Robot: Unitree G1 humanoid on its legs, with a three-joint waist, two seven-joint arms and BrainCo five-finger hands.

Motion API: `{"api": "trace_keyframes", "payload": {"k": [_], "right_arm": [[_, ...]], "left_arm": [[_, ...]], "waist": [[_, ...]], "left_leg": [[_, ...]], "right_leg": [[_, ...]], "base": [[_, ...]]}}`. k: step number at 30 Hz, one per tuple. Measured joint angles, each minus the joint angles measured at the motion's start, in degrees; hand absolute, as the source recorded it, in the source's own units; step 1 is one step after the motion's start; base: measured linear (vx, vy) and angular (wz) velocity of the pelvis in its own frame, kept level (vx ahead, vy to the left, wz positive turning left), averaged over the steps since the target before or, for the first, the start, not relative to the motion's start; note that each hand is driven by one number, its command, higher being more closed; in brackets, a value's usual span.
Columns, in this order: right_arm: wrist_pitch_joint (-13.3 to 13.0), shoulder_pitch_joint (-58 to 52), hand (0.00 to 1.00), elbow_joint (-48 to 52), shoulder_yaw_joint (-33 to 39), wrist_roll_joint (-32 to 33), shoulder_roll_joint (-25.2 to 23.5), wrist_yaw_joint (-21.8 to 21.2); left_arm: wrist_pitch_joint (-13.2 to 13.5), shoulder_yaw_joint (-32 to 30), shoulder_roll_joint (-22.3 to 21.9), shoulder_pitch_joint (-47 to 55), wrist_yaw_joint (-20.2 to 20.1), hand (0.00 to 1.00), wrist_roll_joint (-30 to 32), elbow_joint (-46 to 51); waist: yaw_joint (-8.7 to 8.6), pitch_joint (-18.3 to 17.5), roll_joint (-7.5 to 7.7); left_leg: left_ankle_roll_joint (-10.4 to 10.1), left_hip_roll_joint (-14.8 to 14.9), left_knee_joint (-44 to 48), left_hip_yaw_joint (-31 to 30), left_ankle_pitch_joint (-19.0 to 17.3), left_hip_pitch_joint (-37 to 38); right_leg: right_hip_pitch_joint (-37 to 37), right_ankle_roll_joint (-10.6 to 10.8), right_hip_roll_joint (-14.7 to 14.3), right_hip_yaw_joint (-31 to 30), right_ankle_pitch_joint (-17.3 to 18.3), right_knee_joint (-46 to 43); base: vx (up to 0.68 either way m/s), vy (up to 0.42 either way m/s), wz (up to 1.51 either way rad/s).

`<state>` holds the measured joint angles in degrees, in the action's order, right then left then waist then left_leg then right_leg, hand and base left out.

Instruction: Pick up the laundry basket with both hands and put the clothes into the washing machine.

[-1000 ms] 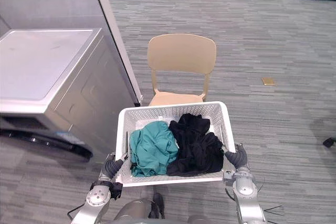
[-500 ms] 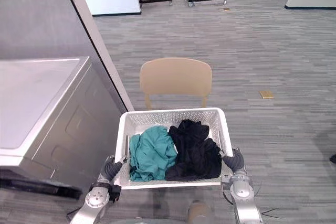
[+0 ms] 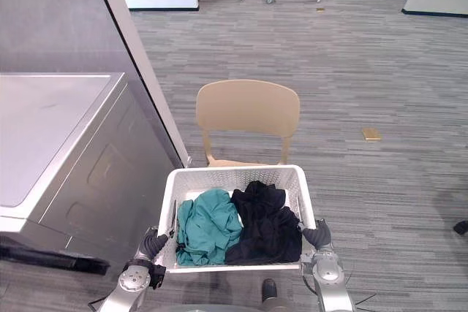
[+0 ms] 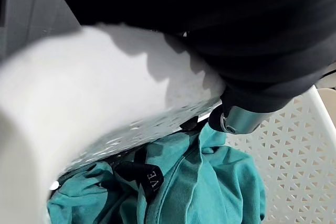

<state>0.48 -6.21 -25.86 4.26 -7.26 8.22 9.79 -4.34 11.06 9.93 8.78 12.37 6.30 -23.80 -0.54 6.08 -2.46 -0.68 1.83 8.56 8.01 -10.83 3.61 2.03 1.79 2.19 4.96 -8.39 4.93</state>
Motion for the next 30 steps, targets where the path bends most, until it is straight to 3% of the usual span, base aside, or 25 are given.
{"api": "trace_keyframes", "payload": {"k": [5,6,9,17,21,22,23,30], "right_arm": [[0.08,15.10,1.00,-5.04,-0.36,1.67,2.69,1.21],[0.07,18.74,1.00,-5.78,-0.86,2.74,3.61,2.25],[0.52,25.79,1.00,-7.13,-0.80,4.22,4.59,4.47],[1.08,35.35,1.00,-5.38,-0.71,6.74,4.17,10.64],[1.17,40.40,1.00,-4.26,-0.72,6.97,4.50,11.75],[1.18,41.30,0.00,-4.26,-0.73,7.18,4.68,11.79],[1.19,43.02,0.00,-4.27,-0.73,7.60,4.81,12.28],[1.29,56.49,0.00,-10.08,-0.93,12.50,5.98,13.58]], "left_arm": [[-0.08,-0.11,1.34,-15.16,1.78,1.00,-0.48,-2.91],[-0.08,-0.33,1.73,-19.54,2.65,1.00,-1.39,-4.41],[-0.08,-0.59,2.53,-29.39,4.53,1.00,-2.74,-8.55],[-0.06,-2.76,3.63,-46.42,9.37,1.00,-4.16,-13.33],[0.03,-4.77,4.52,-52.28,10.56,1.00,-4.67,-15.40],[0.04,-4.80,4.86,-53.48,10.55,1.00,-4.68,-15.91],[0.19,-5.48,5.06,-55.89,10.70,0.00,-5.00,-17.30],[2.51,-9.38,6.82,-67.58,11.73,0.00,-10.69,-21.69]], "waist": [[-0.07,9.58,1.58],[-0.14,11.56,1.66],[0.00,15.07,2.05],[1.40,17.54,2.03],[1.43,17.59,1.98],[1.44,17.65,1.97],[1.40,17.65,1.97],[1.30,17.66,1.97]], "left_leg": [[-0.11,-0.10,9.16,-0.81,0.28,-15.72],[-0.07,0.36,11.41,-0.78,-1.01,-19.65],[0.07,1.27,15.98,-0.38,-1.86,-27.53],[0.00,4.91,24.15,0.92,-3.94,-38.47],[-0.02,5.93,24.94,1.87,-3.93,-41.33],[-0.03,6.20,25.18,2.07,-3.93,-41.64],[-0.03,6.61,25.45,2.44,-3.93,-42.23],[-0.06,7.19,25.38,3.02,-3.89,-45.13]], "right_leg": [[15.11,-0.93,1.95,1.43,-0.38,-8.82],[18.42,-1.11,1.78,1.68,-0.79,-9.67],[24.62,-1.19,1.56,1.61,-2.23,-10.72],[33.65,-2.33,-0.28,1.95,-3.41,-13.33],[36.37,-2.93,-0.79,2.09,-4.32,-13.40],[36.58,-3.06,-0.91,2.16,-4.42,-13.40],[37.01,-3.15,-1.05,2.39,-4.49,-13.40],[39.36,-3.61,-1.25,2.90,-5.04,-12.38]], "base": [[-0.26,-0.036,0.25],[-0.33,-0.025,0.12],[-0.28,-0.044,0.00],[-0.11,-0.029,-0.13],[0.01,-0.031,-0.05],[0.00,0.000,0.00],[0.00,0.000,0.00],[0.01,-0.008,0.01]]}}
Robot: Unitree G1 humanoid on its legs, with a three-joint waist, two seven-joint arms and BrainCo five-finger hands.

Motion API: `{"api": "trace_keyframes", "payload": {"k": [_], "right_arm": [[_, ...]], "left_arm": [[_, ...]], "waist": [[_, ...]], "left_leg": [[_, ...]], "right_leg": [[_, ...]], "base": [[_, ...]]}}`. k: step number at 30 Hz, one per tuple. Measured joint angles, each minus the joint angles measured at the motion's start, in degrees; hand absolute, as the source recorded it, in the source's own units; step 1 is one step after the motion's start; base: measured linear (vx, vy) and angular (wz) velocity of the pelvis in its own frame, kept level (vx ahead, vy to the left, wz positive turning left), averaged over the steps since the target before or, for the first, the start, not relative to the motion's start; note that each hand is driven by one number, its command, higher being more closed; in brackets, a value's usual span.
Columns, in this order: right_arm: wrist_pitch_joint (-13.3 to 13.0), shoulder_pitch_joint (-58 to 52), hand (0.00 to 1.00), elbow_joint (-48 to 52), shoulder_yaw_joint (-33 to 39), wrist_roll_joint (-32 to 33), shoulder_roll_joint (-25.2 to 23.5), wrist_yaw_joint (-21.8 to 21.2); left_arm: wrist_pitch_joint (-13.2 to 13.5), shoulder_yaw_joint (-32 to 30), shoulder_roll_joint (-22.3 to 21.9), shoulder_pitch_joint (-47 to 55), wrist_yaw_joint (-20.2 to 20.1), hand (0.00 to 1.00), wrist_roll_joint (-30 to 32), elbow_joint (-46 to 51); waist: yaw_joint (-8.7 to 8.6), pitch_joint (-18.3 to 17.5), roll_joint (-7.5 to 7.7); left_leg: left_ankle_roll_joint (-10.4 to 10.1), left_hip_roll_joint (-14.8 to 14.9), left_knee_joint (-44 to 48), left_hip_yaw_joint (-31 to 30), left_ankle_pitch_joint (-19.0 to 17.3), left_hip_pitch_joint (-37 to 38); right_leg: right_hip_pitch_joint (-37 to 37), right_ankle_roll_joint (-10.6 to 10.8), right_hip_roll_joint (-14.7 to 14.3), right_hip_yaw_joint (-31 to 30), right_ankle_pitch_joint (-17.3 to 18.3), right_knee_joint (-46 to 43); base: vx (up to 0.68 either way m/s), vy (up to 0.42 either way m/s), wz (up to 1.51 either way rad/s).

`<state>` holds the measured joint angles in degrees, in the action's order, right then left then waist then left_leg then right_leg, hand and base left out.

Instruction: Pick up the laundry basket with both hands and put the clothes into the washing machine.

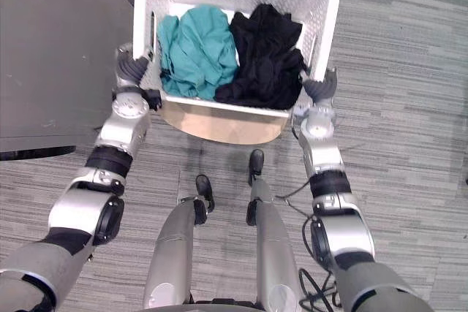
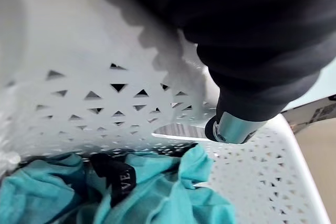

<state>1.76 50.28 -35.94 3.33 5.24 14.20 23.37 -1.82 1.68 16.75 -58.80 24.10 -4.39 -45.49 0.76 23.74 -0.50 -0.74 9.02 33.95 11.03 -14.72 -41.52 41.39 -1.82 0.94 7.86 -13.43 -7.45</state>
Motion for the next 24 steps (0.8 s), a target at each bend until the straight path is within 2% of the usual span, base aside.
{"api": "trace_keyframes", "payload": {"k": [4,10,12,14,18,24], "right_arm": [[-0.02,3.55,0.00,-0.85,-0.01,2.92,0.62,0.19],[-0.14,3.32,0.00,-0.83,-1.64,3.24,0.87,0.18],[-0.23,0.51,0.00,0.47,-1.62,3.24,0.88,0.18],[-0.50,-4.73,0.00,6.00,-0.98,3.21,1.03,0.18],[-2.85,-14.95,0.00,18.44,0.34,3.11,0.04,-0.20],[-4.97,-26.36,0.00,26.76,6.64,1.54,-0.05,-1.14]], "left_arm": [[-0.01,-0.61,0.96,-1.58,-0.03,0.00,-0.17,-0.50],[-0.02,-2.28,0.44,0.33,-0.06,0.00,-0.17,-0.84],[0.00,-2.02,-0.24,2.63,-0.13,0.00,-0.20,0.31],[0.12,-1.92,-0.28,6.19,-0.17,0.00,-0.19,3.94],[1.58,-1.34,-1.32,14.97,-0.48,0.00,-0.14,13.05],[4.39,-2.30,-2.62,26.26,-1.69,0.00,-0.55,24.31]], "waist": [[0.02,0.00,0.00],[0.03,0.00,0.00],[0.02,0.00,0.00],[0.01,0.00,0.00],[0.11,0.00,0.01],[0.28,-0.02,0.03]], "left_leg": [[-0.19,-0.07,-0.97,0.40,0.15,0.07],[-0.96,-0.33,-3.70,1.88,0.70,3.59],[-1.11,-0.46,-4.71,1.95,0.80,5.92],[-1.18,-0.70,-5.93,2.13,0.88,7.72],[-1.17,-1.28,-5.84,3.10,0.88,8.42],[-0.76,-1.19,-4.84,3.01,0.51,11.02]], "right_leg": [[0.01,0.00,0.06,0.35,-0.01,0.77],[-1.90,-0.01,0.39,0.17,0.00,0.74],[-3.68,0.00,0.36,0.11,0.04,0.74],[-4.69,0.05,0.38,-0.15,0.09,0.62],[-5.24,0.70,1.00,-0.97,1.26,0.57],[-6.63,0.95,1.23,-1.46,4.30,-3.31]], "base": [[0.07,0.000,0.04],[0.07,-0.007,-0.02],[0.07,-0.009,-0.04],[0.06,-0.009,-0.03],[0.05,-0.024,-0.02],[0.00,-0.051,0.02]]}}
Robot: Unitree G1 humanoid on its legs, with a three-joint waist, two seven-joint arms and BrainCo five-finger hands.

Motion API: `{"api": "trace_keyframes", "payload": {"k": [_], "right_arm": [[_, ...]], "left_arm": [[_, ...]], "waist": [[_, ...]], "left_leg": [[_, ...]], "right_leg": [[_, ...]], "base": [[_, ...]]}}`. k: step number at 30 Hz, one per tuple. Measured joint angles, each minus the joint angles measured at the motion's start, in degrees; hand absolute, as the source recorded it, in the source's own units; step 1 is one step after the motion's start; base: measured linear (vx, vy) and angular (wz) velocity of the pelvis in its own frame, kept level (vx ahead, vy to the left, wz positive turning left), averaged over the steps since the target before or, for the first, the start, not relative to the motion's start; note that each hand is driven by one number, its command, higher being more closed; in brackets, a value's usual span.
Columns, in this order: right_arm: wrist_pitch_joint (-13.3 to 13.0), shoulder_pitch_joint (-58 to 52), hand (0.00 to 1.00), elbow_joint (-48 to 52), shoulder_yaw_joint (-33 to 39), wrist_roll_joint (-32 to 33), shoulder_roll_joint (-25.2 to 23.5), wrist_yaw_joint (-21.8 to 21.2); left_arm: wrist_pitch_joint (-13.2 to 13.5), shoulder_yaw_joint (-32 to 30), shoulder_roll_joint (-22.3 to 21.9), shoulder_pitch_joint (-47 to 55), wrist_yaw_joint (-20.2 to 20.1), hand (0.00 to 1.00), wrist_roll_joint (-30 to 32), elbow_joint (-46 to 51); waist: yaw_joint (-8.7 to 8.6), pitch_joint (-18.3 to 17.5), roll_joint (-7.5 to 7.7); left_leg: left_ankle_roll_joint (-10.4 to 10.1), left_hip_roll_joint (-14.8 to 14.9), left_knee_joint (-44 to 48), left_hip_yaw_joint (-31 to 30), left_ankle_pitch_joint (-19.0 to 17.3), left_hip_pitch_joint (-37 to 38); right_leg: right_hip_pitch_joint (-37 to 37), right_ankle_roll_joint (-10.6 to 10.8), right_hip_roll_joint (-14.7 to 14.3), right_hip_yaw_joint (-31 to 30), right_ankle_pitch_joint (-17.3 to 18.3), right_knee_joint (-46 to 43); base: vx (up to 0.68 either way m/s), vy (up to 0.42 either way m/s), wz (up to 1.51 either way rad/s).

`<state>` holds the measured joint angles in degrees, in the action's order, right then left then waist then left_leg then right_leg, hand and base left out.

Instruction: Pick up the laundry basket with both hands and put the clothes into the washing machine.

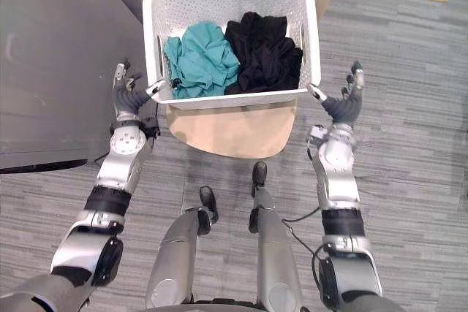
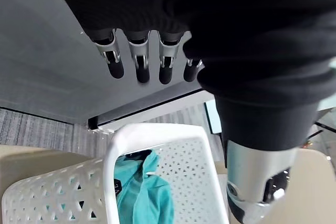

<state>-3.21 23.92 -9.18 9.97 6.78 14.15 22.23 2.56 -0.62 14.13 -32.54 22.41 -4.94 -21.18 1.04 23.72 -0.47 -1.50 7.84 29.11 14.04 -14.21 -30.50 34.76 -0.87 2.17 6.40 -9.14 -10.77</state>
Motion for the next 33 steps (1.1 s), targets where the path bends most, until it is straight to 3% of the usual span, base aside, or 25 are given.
{"api": "trace_keyframes", "payload": {"k": [3,9,14,16,19,23,26,33], "right_arm": [[-0.59,-6.90,0.00,4.24,1.49,-1.32,-0.01,-1.24],[-0.79,-15.98,0.00,6.20,1.51,-3.20,-1.28,-4.13],[-0.79,-28.11,0.00,4.07,1.74,-6.20,-6.43,-8.09],[-0.85,-31.89,0.00,-3.21,1.81,-7.42,-7.61,-9.76],[-0.59,-32.27,0.00,-15.64,1.85,-8.32,-7.79,-11.47],[-0.55,-31.23,0.00,-28.27,1.84,-9.61,-8.17,-12.53],[-0.51,-30.62,0.00,-36.40,1.85,-9.63,-8.23,-12.70],[-0.53,-29.83,0.00,-42.93,1.94,-9.61,-8.17,-13.83]], "left_arm": [[1.26,-0.39,-1.09,6.10,-1.25,0.00,-0.12,4.68],[1.68,-2.21,-7.92,17.13,-3.62,0.00,-0.15,8.87],[1.71,-1.79,-12.74,32.55,-8.06,0.00,-1.58,8.65],[1.85,-2.08,-13.42,37.51,-10.30,0.00,-1.66,2.12],[1.56,-2.56,-13.28,38.83,-13.02,0.00,-1.48,-9.93],[0.65,-4.78,-12.81,39.21,-14.70,0.00,1.20,-23.19],[0.23,-6.77,-12.27,39.82,-14.67,0.00,3.49,-28.64],[0.28,-8.71,-11.33,41.09,-14.66,0.00,5.74,-31.32]], "waist": [[0.01,-0.01,0.01],[0.14,-0.61,-0.06],[1.33,-6.74,-0.46],[1.42,-11.15,-1.22],[1.31,-13.75,-2.30],[1.27,-15.25,-2.48],[1.37,-15.58,-2.42],[1.28,-16.96,-2.00]], "left_leg": [[0.48,0.32,-0.19,0.02,-1.00,1.97],[0.52,0.47,-1.30,0.18,-1.02,5.58],[-0.32,-0.05,-6.84,0.07,-0.46,14.13],[-0.93,-0.81,-10.72,-1.21,0.22,18.12],[-1.47,-1.29,-14.45,-2.73,1.13,22.97],[-1.77,-2.31,-19.34,-4.68,3.60,27.50],[-1.97,-2.61,-21.23,-6.81,4.45,30.09],[-2.45,-4.28,-24.42,-13.43,7.29,30.21]], "right_leg": [[-1.40,0.17,-0.19,0.12,1.34,-1.25],[-4.95,-0.01,-0.20,0.87,2.39,-0.93],[-11.19,-0.02,-0.22,1.65,4.80,-1.13],[-14.23,0.38,0.17,2.78,6.41,-0.82],[-19.14,0.86,0.26,4.45,7.04,1.21],[-23.55,0.97,0.74,6.36,7.14,3.71],[-27.22,1.00,0.80,8.22,7.12,5.76],[-31.38,1.67,2.14,15.33,7.11,8.63]], "base": [[-0.03,-0.061,-0.01],[0.01,-0.020,0.03],[0.15,-0.008,0.07],[0.21,0.009,0.24],[0.15,0.023,0.28],[0.09,0.019,0.28],[0.04,0.016,0.36],[-0.01,0.014,0.58]]}}
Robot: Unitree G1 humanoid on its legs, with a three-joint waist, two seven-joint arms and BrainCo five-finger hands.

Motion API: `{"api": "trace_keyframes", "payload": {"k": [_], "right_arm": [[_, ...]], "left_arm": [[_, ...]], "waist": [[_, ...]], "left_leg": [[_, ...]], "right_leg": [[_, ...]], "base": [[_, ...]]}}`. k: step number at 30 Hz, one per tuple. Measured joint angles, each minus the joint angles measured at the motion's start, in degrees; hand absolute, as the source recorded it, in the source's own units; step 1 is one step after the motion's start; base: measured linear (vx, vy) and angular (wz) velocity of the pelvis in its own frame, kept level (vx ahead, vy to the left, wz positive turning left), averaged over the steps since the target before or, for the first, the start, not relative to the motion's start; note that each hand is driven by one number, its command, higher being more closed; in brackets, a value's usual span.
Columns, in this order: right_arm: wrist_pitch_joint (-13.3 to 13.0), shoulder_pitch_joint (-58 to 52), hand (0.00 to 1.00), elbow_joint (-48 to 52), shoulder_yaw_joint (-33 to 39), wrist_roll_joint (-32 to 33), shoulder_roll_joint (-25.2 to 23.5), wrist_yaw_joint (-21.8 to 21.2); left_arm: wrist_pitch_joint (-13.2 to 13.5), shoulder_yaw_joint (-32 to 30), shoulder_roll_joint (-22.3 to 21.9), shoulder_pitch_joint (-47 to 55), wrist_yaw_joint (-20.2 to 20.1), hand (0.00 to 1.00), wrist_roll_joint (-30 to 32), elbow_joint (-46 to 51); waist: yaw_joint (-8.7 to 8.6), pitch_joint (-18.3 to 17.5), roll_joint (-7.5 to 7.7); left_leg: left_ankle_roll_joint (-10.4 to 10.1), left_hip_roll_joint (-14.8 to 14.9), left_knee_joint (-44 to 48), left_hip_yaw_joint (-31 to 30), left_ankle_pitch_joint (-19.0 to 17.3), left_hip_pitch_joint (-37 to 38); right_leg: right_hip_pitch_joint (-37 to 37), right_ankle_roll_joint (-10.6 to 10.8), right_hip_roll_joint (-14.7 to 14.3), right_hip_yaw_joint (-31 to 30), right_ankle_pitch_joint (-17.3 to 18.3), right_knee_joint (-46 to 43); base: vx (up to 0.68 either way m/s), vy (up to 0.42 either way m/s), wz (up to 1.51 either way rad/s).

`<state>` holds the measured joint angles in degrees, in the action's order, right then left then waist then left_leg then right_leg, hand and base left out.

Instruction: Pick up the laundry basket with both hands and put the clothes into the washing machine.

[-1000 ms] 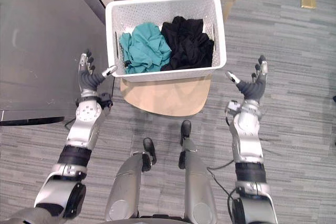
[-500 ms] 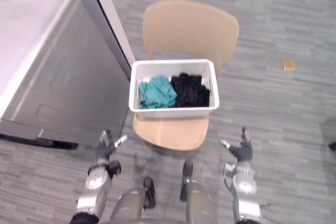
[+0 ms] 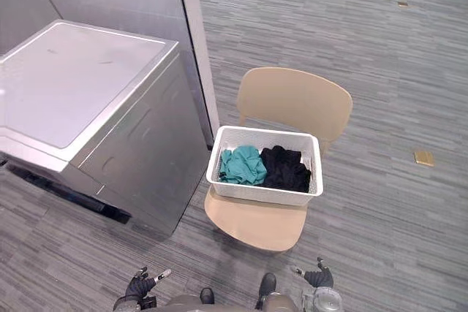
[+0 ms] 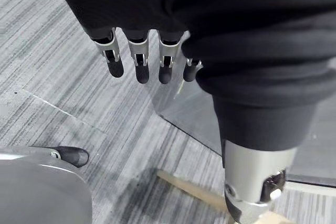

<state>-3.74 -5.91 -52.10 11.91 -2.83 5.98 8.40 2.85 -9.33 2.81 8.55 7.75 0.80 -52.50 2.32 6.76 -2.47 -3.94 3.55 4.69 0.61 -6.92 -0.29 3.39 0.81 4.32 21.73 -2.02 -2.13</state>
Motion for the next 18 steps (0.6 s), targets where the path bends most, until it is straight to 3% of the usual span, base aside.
{"api": "trace_keyframes", "payload": {"k": [1,2,3,4,6,8,10,11,13,15,16,17,18], "right_arm": [[-0.03,0.01,0.00,-0.69,0.07,0.05,0.11,0.11],[-0.01,-0.01,0.00,-1.24,0.41,0.10,0.15,0.17],[-0.01,-0.09,0.00,-1.28,0.67,0.12,0.19,0.19],[-0.03,0.65,0.00,-2.13,0.64,0.10,0.96,0.22],[0.21,2.31,0.00,-3.30,0.68,-0.02,1.99,0.27],[0.27,3.04,0.00,-3.32,0.69,-0.16,2.78,0.33],[0.61,3.72,0.00,-3.34,1.09,-0.73,4.63,0.34],[0.84,4.01,0.00,-3.53,1.87,-1.11,4.99,0.35],[1.92,4.27,0.00,-5.12,2.40,-1.29,3.44,0.18],[2.37,4.23,0.00,-5.39,2.90,-1.29,2.66,0.18],[2.60,4.00,0.00,-5.81,2.91,-1.30,2.65,0.16],[2.86,4.52,0.00,-6.11,2.85,-1.60,2.66,0.10],[3.03,5.06,0.00,-6.08,2.76,-1.91,2.68,0.08]], "left_arm": [[0.02,0.15,-0.10,-0.91,0.01,0.00,-0.01,0.05],[0.32,0.28,-0.39,-1.92,0.03,0.00,-0.03,0.22],[0.37,0.29,-0.60,-2.18,0.04,0.00,-0.03,0.15],[0.27,0.28,-0.65,-2.18,0.08,0.00,-0.07,0.03],[0.27,0.11,-0.23,-1.78,0.22,0.00,-0.19,-0.28],[0.32,-0.24,0.05,-1.98,0.67,0.00,-0.12,-0.66],[0.33,-0.23,-0.19,-1.93,1.27,0.00,0.06,-1.70],[0.27,-0.22,-0.36,-2.03,1.30,0.00,0.12,-2.62],[0.41,0.16,0.85,-3.34,1.37,0.00,0.64,-2.51],[0.44,0.37,0.80,-3.60,1.20,0.00,1.56,-2.21],[0.49,0.68,0.52,-3.56,1.20,0.00,1.59,-2.10],[0.46,0.99,0.63,-3.53,1.18,0.00,2.14,-2.12],[0.46,1.60,0.71,-3.40,1.23,0.00,2.18,-2.12]], "waist": [[-0.14,0.10,0.22],[-0.40,0.35,0.96],[-0.45,0.73,1.48],[-0.23,0.83,0.80],[-0.06,0.89,0.43],[-0.16,1.09,0.77],[-1.44,0.65,-0.56],[-2.03,0.40,-1.21],[-2.35,0.44,1.64],[-2.33,0.37,2.00],[-2.12,0.65,1.73],[-1.42,1.03,0.93],[-1.38,1.19,0.55]], "left_leg": [[-0.56,-0.67,0.20,-1.09,1.81,-2.03],[-2.09,-1.14,0.58,1.39,3.81,-4.56],[-1.73,-0.56,1.81,5.86,3.54,-5.85],[-0.43,2.15,4.76,15.24,2.46,-7.89],[1.80,6.12,8.74,24.12,1.01,-9.57],[1.93,8.76,10.68,27.40,0.93,-9.75],[2.14,12.43,8.06,29.39,1.58,-9.03],[-0.53,12.25,8.19,30.23,3.75,-8.85],[1.52,6.46,9.18,28.49,2.02,-9.75],[2.71,4.42,13.23,26.53,-1.13,-11.42],[3.76,3.57,16.35,26.06,-4.48,-11.82],[4.38,2.28,17.60,25.80,-6.69,-10.76],[4.80,1.45,17.48,25.49,-7.16,-10.02]], "right_leg": [[0.26,0.50,1.46,3.42,0.96,-0.74],[0.68,0.13,3.96,6.95,1.83,-1.54],[0.74,0.25,4.61,8.67,2.02,-1.84],[0.72,0.25,5.20,10.99,2.02,-1.99],[0.70,0.75,6.92,13.69,2.13,-3.10],[0.40,2.44,9.99,15.01,1.90,-4.67],[-0.44,5.44,12.24,16.44,0.99,-5.40],[-1.21,7.23,13.32,17.55,0.37,-5.57],[-3.01,9.58,17.45,17.70,-1.32,-3.33],[-4.08,9.84,20.26,18.63,-1.47,-4.80],[-4.24,10.51,23.03,18.82,-1.98,-8.42],[-3.55,8.66,26.23,18.15,-2.24,-13.93],[-2.01,3.36,27.94,16.97,-1.67,-18.07]], "base": [[-0.11,0.060,1.60],[-0.13,0.073,1.70],[-0.13,0.103,1.52],[-0.06,0.085,0.90],[-0.02,0.149,0.83],[-0.01,0.238,0.67],[-0.02,0.334,0.53],[0.04,0.273,0.54],[0.11,0.402,0.83],[0.10,0.388,0.68],[0.10,0.335,0.36],[0.10,0.331,0.22],[0.16,0.388,0.37]]}}
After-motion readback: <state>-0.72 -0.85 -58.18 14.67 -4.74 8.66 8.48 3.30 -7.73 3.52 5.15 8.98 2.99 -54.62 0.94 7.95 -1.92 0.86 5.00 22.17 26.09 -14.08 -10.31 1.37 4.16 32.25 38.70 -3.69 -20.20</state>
